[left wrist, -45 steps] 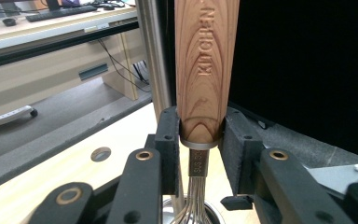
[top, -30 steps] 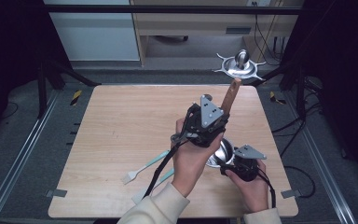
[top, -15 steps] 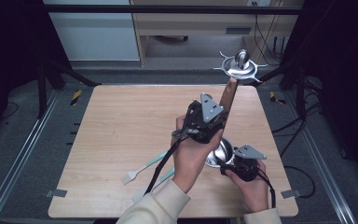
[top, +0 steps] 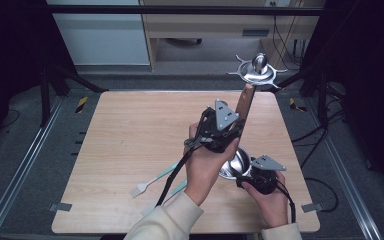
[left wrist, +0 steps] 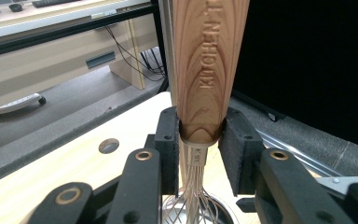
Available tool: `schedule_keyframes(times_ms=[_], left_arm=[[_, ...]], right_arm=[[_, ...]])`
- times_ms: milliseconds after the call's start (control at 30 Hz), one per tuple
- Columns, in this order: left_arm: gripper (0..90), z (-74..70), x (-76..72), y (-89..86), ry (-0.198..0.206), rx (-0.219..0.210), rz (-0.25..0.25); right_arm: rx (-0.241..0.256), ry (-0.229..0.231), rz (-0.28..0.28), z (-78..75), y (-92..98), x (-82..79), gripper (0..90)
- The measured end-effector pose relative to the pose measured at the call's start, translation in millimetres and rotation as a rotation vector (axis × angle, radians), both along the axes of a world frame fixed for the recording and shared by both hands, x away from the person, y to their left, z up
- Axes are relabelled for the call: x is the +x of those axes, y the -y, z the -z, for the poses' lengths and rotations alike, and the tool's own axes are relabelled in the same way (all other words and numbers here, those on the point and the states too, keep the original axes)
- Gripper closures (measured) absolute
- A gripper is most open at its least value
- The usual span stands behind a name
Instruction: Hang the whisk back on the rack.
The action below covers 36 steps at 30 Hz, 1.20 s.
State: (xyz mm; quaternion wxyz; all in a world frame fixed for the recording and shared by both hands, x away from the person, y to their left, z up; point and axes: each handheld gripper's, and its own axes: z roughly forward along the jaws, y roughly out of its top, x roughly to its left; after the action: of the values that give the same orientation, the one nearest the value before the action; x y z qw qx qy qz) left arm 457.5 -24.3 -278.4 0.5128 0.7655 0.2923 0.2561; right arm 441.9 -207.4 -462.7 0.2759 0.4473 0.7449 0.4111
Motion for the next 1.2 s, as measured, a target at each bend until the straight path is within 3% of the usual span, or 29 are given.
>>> schedule_keyframes(times_ms=[900,1200], left_arm=[[68.5,2.2,-2.6,-1.4,0.010,-0.024,0.010],[50.8,-1.0,-14.4,-10.0,0.051,-0.020,0.025]], right_arm=[[-0.003,0.002,-0.002,0.2,-0.2,0.3,21.2],[-0.002,0.000,0.004,0.1,-0.3,-0.2,20.9]])
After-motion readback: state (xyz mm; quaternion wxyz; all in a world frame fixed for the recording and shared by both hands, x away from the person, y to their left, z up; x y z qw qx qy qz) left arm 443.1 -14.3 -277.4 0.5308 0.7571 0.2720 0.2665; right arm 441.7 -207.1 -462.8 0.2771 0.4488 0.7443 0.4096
